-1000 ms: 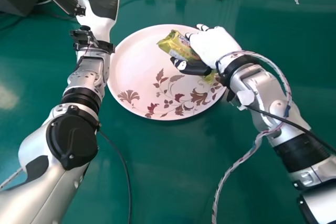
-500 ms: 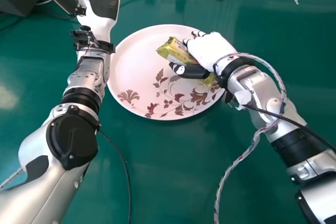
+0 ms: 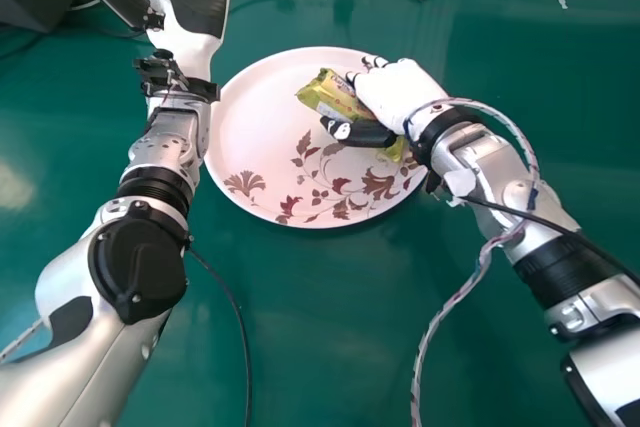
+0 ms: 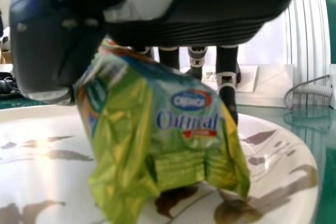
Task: Pick up biscuit and place it in the plate
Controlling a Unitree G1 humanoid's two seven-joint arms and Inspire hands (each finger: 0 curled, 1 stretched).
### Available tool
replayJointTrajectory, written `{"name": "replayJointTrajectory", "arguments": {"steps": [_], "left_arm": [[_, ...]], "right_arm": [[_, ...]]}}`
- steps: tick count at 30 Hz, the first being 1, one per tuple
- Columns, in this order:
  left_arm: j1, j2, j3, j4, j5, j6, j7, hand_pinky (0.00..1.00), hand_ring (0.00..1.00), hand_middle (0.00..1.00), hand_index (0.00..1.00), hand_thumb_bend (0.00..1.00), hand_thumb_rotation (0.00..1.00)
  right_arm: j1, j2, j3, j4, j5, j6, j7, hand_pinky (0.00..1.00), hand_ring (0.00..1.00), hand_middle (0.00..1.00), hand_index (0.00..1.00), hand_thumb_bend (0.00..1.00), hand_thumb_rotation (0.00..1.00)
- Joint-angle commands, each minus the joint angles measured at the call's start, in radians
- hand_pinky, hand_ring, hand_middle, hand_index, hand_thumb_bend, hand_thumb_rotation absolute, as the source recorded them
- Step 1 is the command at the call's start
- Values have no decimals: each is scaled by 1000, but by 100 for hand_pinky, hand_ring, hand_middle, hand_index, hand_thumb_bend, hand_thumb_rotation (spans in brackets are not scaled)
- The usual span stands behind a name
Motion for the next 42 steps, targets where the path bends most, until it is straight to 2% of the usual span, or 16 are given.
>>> {"name": "replayJointTrajectory", "arguments": {"steps": [1,5,7,9,18,26,27,29,31,34,37,42], "left_arm": [[-15,-2,-9,3,7,0,-5,70,71,82,93,100,66],[-14,-2,-6,3,2,9,-2,71,74,83,95,100,66],[-14,1,-5,5,1,15,-4,72,75,83,96,100,67],[-16,3,-2,6,-2,21,0,72,75,84,96,100,67],[-17,3,4,2,-13,43,32,70,69,82,95,100,70],[-15,0,-2,-3,-9,28,37,72,72,84,95,100,69],[-15,0,-2,-3,-9,25,40,72,72,84,96,100,69],[-15,-1,3,-2,-16,31,41,73,72,85,96,100,69],[-16,-1,7,0,-21,35,37,73,72,85,96,100,69],[-15,-4,8,0,-24,30,30,73,72,85,96,100,69],[-14,-5,3,-1,-19,22,18,72,72,85,96,100,70],[-14,-5,-1,0,-14,10,12,71,71,83,96,100,72]], "right_arm": [[11,-8,21,40,7,-18,2,31,41,49,54,46,0],[3,-8,27,74,22,-28,20,30,40,48,54,46,0],[2,-10,31,80,29,-28,29,16,43,44,52,49,0],[1,-12,36,87,31,-26,32,13,44,45,52,49,0],[4,-24,63,107,17,-33,-16,12,44,47,50,50,0],[10,-24,60,109,36,-30,-8,12,44,52,46,50,0],[10,-24,59,109,39,-30,-7,12,35,53,45,51,0],[10,-24,60,108,44,-27,-4,12,24,53,45,51,0],[10,-24,62,107,44,-26,-4,12,21,55,45,51,0],[9,-25,64,107,43,-28,-9,14,22,56,46,51,0],[8,-28,67,103,36,-29,-12,16,25,65,48,51,5],[6,-31,71,103,29,-30,-26,18,27,68,49,52,6]]}}
